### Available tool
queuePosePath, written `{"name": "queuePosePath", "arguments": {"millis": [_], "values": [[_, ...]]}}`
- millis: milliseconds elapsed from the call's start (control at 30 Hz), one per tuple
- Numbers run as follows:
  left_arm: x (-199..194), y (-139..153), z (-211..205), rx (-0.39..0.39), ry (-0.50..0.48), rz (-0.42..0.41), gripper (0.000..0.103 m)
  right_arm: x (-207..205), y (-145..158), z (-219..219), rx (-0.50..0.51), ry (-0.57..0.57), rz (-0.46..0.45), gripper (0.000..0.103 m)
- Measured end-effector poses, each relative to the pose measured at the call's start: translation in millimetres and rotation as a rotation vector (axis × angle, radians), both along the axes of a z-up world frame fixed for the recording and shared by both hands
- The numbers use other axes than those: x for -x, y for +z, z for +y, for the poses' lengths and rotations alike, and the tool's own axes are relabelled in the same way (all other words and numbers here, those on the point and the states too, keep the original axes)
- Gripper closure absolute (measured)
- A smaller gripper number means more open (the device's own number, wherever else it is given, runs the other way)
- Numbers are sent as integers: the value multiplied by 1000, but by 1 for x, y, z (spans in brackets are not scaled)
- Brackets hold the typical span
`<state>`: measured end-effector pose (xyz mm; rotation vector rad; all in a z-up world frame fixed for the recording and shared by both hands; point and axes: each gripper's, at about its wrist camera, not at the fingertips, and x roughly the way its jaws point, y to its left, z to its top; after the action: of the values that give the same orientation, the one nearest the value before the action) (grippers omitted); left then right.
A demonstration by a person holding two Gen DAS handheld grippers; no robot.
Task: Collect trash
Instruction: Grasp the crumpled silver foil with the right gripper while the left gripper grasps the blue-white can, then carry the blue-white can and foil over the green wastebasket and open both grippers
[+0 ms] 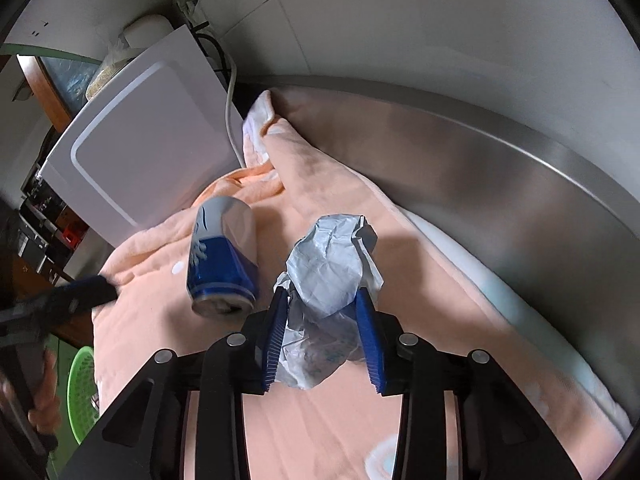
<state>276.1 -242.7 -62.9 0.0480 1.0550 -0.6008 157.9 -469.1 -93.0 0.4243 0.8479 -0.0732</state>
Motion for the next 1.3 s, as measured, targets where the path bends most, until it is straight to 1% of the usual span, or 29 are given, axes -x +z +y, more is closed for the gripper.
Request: {"name": "queuePosePath", "arguments": {"millis": [167,300,400,500,667,733,800,867,933,1067,1300], "values": [[-23,-6,-36,19,10,51,13,25,-2,-4,-23,-18,-11,69],[-37,-17,-60,-19,27,69,13,35,-4,-4,-29,-24,-8,69],[-46,-26,-72,-44,50,95,13,39,-5,-3,-21,-23,-6,69],[-55,-35,-78,-40,72,141,13,42,-6,-4,-26,-25,-7,69],[-62,-44,-87,-71,78,162,15,44,-10,-3,-32,-26,-2,69],[-63,-48,-89,-77,77,172,22,44,-10,-1,-33,-24,-1,69],[-64,-52,-90,-79,72,193,33,44,-9,-1,-32,-23,-1,69],[-63,-55,-90,-97,77,195,37,44,-9,0,-31,-21,-3,69],[-60,-55,-88,-85,69,186,41,44,-8,1,-31,-21,-5,69],[-52,-49,-81,-63,52,173,56,46,-5,4,-24,-15,-9,69],[-33,-33,-60,-28,44,140,59,54,3,19,-25,6,-28,71]]}}
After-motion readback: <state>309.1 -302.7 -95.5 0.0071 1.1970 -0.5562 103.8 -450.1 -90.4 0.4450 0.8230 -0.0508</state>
